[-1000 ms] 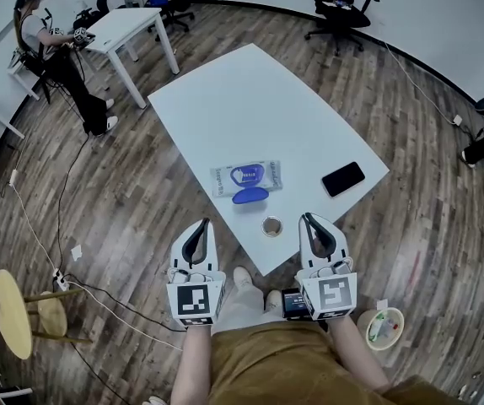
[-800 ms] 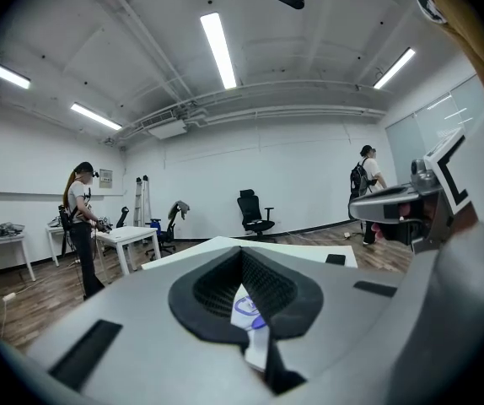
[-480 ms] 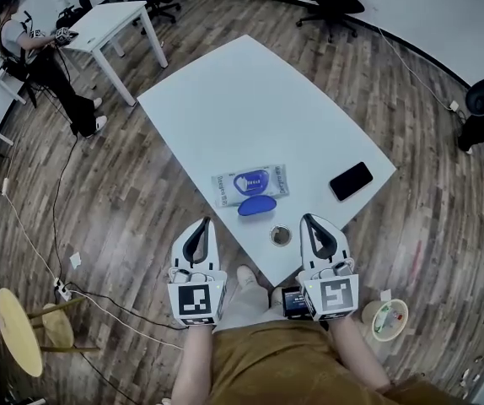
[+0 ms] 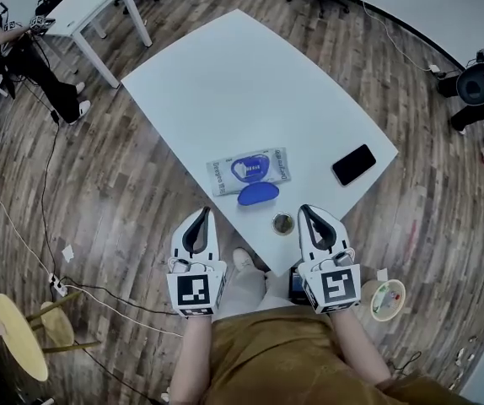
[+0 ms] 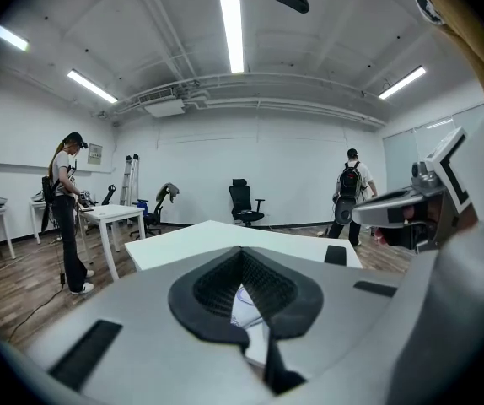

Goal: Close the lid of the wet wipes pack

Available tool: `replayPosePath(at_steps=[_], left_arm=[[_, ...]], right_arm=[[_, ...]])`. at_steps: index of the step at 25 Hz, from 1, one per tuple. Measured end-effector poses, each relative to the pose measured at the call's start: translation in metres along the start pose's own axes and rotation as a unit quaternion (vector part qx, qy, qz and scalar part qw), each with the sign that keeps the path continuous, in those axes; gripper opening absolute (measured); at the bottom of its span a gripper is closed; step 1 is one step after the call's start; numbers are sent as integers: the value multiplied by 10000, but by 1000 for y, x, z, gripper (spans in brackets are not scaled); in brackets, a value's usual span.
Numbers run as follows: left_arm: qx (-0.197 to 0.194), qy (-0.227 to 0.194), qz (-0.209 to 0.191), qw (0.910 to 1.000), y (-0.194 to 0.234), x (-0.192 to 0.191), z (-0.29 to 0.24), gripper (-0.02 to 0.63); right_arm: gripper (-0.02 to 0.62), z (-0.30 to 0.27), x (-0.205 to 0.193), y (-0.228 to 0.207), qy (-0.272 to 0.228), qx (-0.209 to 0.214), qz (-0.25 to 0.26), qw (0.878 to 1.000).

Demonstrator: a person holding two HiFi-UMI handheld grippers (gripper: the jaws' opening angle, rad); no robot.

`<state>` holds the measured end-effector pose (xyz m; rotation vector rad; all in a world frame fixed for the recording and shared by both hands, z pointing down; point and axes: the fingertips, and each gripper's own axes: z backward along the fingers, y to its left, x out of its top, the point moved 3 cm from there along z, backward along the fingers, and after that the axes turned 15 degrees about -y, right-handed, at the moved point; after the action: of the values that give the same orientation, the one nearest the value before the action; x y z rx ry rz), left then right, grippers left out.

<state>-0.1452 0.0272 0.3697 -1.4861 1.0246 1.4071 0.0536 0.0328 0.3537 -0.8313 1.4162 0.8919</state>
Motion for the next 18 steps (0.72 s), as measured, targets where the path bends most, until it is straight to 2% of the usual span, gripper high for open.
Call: replayPosePath(at_steps=[8, 18], left_arm=[[-73, 283, 230, 9993, -8, -26, -18, -3], [106, 646, 506, 9966, -12, -55, -28, -3]], right_arm=[[9, -12, -26, -10, 369, 142, -154, 9991], [9, -32, -76, -20, 989, 540, -426, 9927]])
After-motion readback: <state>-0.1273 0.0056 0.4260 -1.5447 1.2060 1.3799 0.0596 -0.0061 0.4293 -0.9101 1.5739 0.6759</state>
